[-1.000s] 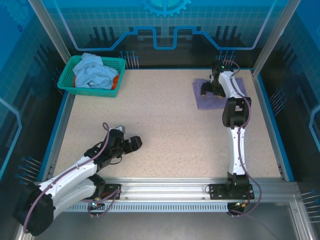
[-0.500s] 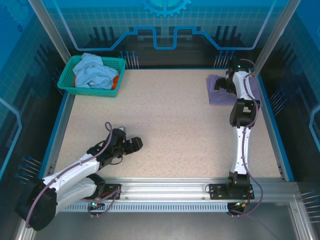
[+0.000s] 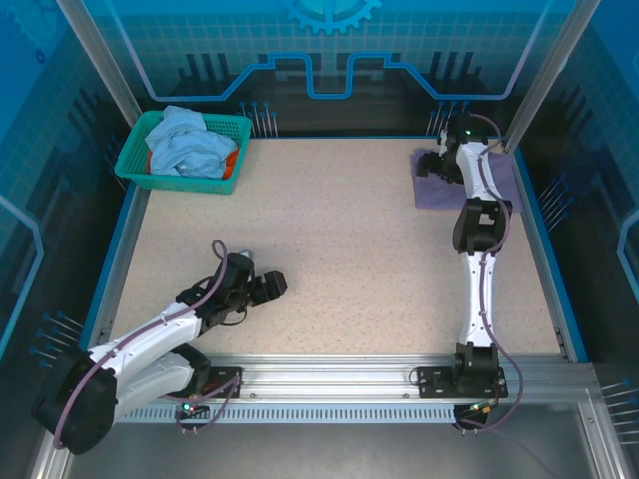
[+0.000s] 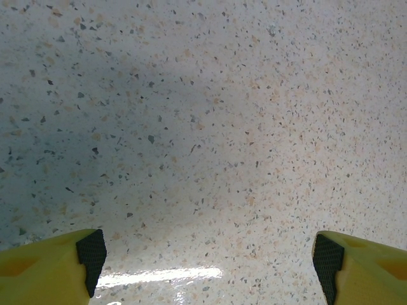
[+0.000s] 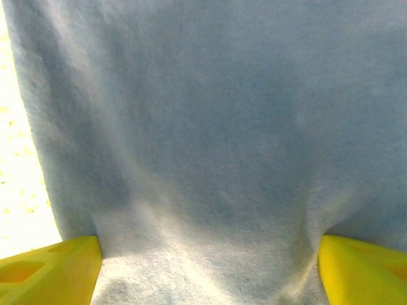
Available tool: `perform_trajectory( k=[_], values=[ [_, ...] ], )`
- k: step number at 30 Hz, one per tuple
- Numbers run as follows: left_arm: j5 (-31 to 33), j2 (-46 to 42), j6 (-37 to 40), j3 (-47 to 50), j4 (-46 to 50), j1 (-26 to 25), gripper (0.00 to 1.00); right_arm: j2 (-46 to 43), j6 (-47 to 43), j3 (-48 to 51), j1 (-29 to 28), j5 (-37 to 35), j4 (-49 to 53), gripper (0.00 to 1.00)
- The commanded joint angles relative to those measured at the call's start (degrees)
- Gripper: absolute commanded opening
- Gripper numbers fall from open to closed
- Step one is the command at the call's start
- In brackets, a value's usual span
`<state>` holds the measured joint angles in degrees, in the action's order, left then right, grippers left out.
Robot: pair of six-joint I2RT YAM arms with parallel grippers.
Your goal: Fold and stack the t-shirts
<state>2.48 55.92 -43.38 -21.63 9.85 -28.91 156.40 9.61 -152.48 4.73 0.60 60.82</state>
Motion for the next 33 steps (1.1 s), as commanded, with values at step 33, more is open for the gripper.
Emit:
perform_trajectory(
  k=[33],
  values=[
    [19.61,-7.92,16.31,-34.61,8.58,11.96,0.99,-96.34,5.8,107.82,-7.52,-13.74,-60.37,1.0]
  ],
)
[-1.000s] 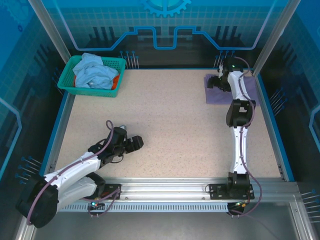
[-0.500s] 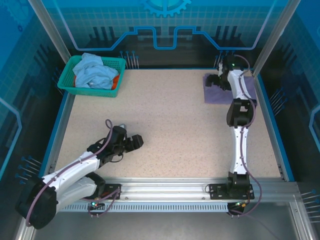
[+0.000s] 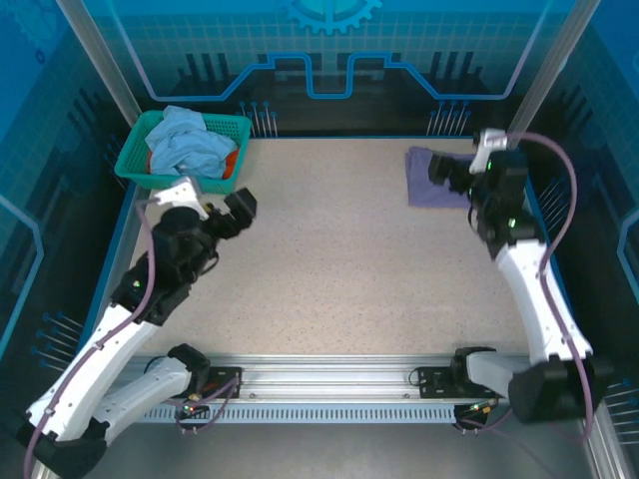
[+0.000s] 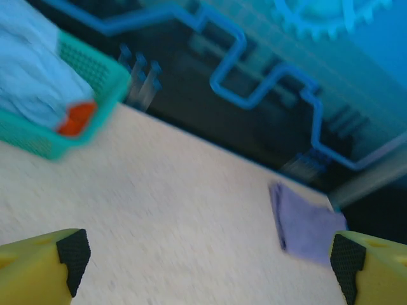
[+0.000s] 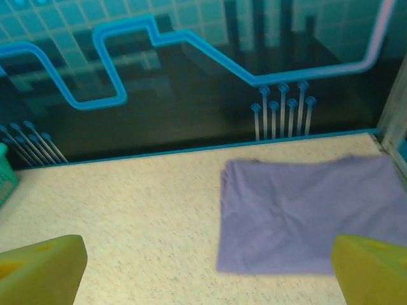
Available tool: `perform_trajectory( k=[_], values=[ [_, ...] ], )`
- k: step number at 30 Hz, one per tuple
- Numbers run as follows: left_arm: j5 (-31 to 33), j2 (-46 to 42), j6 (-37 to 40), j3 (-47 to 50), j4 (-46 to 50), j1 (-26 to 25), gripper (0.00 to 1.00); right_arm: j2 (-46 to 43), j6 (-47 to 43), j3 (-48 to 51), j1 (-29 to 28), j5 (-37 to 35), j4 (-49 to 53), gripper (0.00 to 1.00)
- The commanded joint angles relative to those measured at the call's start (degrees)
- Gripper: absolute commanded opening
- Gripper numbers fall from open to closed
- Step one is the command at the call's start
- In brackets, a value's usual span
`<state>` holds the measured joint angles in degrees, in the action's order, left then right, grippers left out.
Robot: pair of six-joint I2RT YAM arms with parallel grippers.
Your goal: Fold and stack the t-shirts
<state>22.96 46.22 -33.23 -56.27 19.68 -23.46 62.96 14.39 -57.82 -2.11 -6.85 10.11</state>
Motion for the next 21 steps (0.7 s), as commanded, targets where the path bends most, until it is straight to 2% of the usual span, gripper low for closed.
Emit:
perform_trajectory(
  k=[1,3,5,7,9,12,16,18,20,21],
  values=[
    [-5.11,2.38,6.01,1.54,-4.42,10.94,0.99,-5.69,0.68,18.03,-0.82,-8.27,-12.57,1.0],
    [-10.83,3.84,5.13,5.55,-10.56,17.94,0.99,-9.25,-1.78,24.98,-0.55,-9.04,-17.25,1.0],
    [-10.52,5.77,8.68,9.59,-16.22,21.19,0.99,-10.7,-7.07,31.41,-0.45,-8.31,-24.84,1.0],
    [-9.58,8.71,14.57,13.59,-20.93,23.65,0.99,-10.53,-7.99,36.82,-0.43,-11.21,-32.7,1.0],
    [-8.15,12.08,16.62,16.17,-21.78,26.78,0.99,-6.86,-9.35,38.89,-0.25,-11.16,-38.11,1.0],
    [-9.38,15.68,18.45,21.58,-24.87,31.18,0.99,1.38,-8.42,34.92,-0.23,-10.46,-34.75,1.0],
    [-9.12,18.65,20.1,31.96,-37.74,31.73,0.99,10.81,-9.29,32.56,0.08,-3.88,-37.11,1.0],
    [-11.52,21.59,19.9,32.69,-40.64,31.64,0.99,14.08,-10.97,29.62,-0.52,-0.97,-35.64,1.0],
    [-15.47,25.99,21.43,32.2,-44.28,31.48,0.99,15.81,-13.87,30.18,-0.88,4.98,-41.0,1.0],
    [-16.3,28.13,22.18,32.32,-47.22,31.46,0.99,16.73,-15.03,29.8,-1.58,4.08,-41.73,1.0]
  ],
)
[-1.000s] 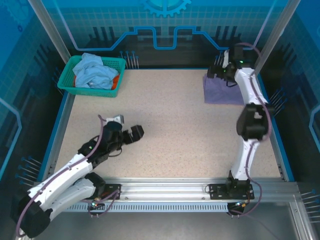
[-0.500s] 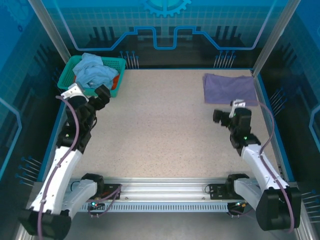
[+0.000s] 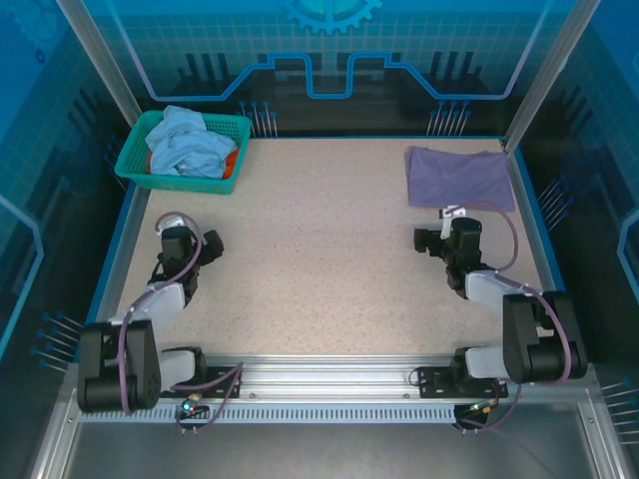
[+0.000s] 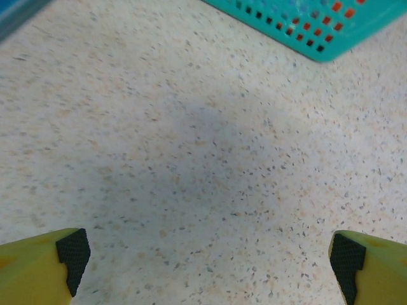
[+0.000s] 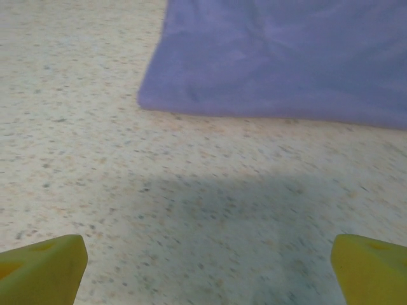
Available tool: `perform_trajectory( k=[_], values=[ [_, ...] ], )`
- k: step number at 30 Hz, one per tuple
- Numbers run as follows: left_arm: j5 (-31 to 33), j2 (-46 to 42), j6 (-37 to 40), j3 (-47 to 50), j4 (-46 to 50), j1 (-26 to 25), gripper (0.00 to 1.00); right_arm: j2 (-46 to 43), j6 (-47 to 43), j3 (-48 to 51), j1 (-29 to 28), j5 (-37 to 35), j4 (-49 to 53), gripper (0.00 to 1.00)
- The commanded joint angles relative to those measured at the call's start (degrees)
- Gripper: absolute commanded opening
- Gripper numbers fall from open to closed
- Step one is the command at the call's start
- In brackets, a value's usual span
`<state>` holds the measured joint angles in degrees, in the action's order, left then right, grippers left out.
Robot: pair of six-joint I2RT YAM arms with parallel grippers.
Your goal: Fold and stack the t-shirts
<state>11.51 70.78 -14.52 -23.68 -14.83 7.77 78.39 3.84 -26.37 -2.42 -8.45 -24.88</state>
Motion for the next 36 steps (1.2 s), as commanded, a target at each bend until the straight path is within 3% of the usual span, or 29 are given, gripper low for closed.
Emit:
perform_trajectory(
  k=[1,4,8,11,16,18,20,21,23,26,36],
  values=[
    [-6.0,5.01,3.88,-1.14,-13.3,0.62,0.99,2.98,-4.78,-1.87,-2.0,3.69,-8.18,1.0],
    [-8.51,8.84,5.73,-0.85,-22.29,0.49,0.99,5.94,-6.01,-1.09,-3.07,2.58,-12.45,1.0],
    [-12.74,11.84,5.89,-0.54,-27.11,0.22,0.99,6.28,-3.41,-0.6,-2.1,-0.03,-13.34,1.0],
    [-12.59,11.43,7.83,2.28,-32.23,-1.46,0.99,6.08,-3.48,0.15,-2.42,-1.01,-14.6,1.0],
    [-11.2,14.05,12.35,5.56,-40.64,-5.23,0.99,6.82,-5.54,6.85,-5.13,-4.82,-27.61,1.0],
    [-8.68,15.45,14.4,5.53,-41.61,-7.57,0.99,7.0,-6.83,9.04,-6.57,-6.06,-32.11,1.0],
    [-10.42,17.86,16.63,4.53,-42.56,-8.6,0.99,6.95,-6.32,11.21,-6.97,-7.97,-36.0,1.0],
    [-9.31,17.47,16.12,3.34,-39.36,-8.74,0.99,7.03,-5.22,11.54,-6.6,-9.27,-36.8,1.0],
    [-6.56,18.03,14.79,1.42,-36.81,-8.38,0.99,6.65,-2.76,9.54,-4.94,-9.97,-31.86,1.0],
    [-8.04,17.91,14.05,1.34,-36.3,-7.51,0.99,7.41,-0.56,3.14,-2.46,-7.43,-20.61,1.0],
    [-7.59,17.9,14.45,1.58,-36.96,-7.77,0.99,7.48,-0.81,3.45,-2.68,-7.62,-21.49,1.0]
  ],
)
